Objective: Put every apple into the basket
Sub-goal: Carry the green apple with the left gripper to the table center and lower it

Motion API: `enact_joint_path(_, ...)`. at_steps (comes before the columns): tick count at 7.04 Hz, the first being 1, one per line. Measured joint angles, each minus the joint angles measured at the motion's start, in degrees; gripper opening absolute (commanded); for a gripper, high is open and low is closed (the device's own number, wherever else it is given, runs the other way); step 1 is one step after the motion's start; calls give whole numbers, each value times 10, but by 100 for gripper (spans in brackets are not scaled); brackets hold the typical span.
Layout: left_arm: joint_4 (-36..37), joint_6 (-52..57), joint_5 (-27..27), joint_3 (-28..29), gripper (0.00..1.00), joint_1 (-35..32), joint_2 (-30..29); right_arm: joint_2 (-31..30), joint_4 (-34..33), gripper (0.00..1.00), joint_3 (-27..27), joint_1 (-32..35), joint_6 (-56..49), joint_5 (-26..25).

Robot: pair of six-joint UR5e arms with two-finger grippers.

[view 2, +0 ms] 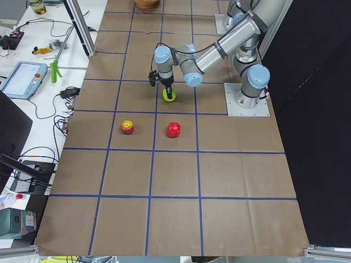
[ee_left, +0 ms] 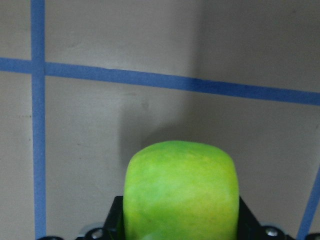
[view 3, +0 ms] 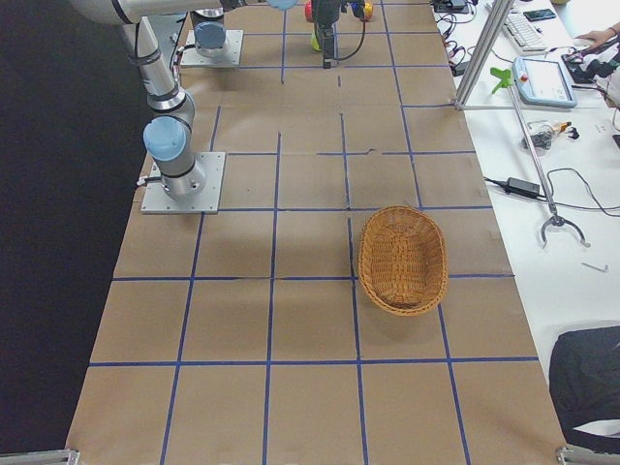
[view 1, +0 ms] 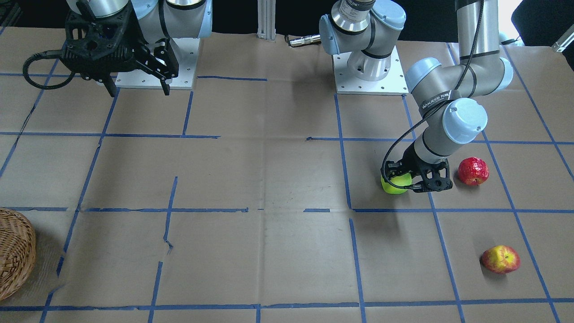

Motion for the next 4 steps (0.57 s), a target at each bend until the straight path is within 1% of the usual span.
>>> enact_joint_path(1, -13, -10, 0, 24, 30, -28, 14, 0, 0, 100, 0, 0, 0, 0)
enact_joint_path(2, -40, -30, 1, 66, 30, -72, 26, 0, 0, 100, 0, 0, 0, 0)
enact_joint_path(3, -64, -59, -1, 108, 30, -133, 26, 0, 0, 100, 0, 0, 0, 0)
enact_joint_path(4, -71, -86, -2, 138, 30, -201, 12, 0, 0, 100, 0, 0, 0, 0)
